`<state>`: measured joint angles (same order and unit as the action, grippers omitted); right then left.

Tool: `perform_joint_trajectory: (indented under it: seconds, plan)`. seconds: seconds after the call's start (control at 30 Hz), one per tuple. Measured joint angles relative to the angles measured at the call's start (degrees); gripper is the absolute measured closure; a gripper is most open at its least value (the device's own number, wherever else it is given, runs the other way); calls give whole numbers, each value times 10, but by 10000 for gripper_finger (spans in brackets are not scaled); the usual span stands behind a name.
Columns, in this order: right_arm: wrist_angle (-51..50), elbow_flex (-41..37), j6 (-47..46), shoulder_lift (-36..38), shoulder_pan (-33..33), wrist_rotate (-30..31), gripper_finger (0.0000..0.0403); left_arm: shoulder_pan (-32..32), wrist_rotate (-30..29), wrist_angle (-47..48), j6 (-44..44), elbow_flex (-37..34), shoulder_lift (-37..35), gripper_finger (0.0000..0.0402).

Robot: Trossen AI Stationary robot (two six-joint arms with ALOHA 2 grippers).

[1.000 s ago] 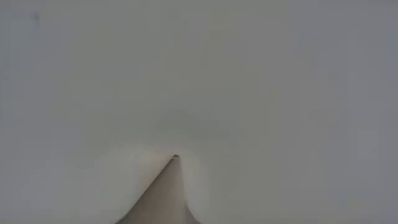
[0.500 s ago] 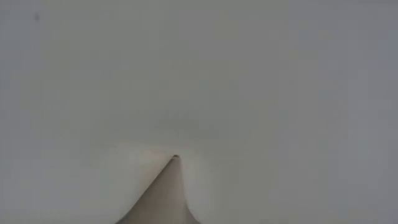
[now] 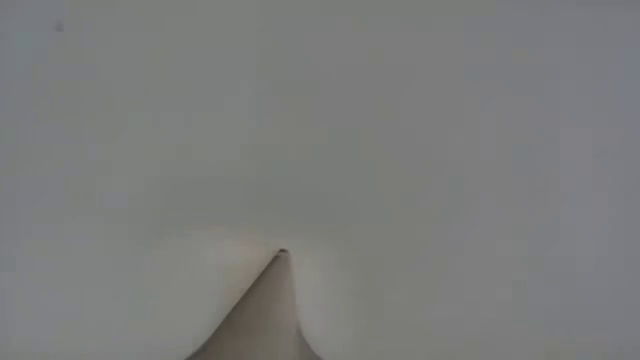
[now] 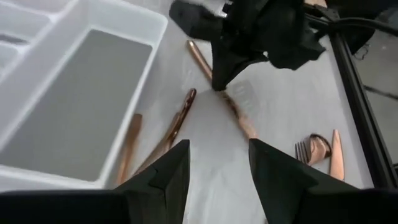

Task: Sort silverware
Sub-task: Put the top left knife into the silverware tray

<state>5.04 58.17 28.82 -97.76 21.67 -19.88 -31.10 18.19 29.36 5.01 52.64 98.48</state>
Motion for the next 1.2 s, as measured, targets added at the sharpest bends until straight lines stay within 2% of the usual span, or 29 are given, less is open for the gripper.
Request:
perform_joint_trajectory:
  seconds: [0.17, 0.43, 0.6, 0.73, 0.9, 1.13, 1.2]
  plan:
    - [84, 0, 1, -57, 0, -14, 248, -11, 48, -20, -10, 0, 0, 400]
    - [139, 0, 45, -96, -15, -9, 248, -33, 129, -64, -13, 0, -1, 400]
    - [136, 21, 77, -116, -35, 67, 248, -39, 135, -77, -10, 0, -1, 400]
    - [87, 63, 48, -135, -35, 78, 248, -37, 135, -79, -10, 1, -1, 400]
    - [-61, 117, 45, -149, -29, 77, 248, -36, 133, -79, -11, 1, -2, 401]
    - [-187, 140, 50, -144, -4, 76, 248, -18, 108, -66, -65, 1, -2, 401]
    - [-209, 144, 23, -142, 14, 52, 248, -13, 99, -58, -76, 1, -3, 401]
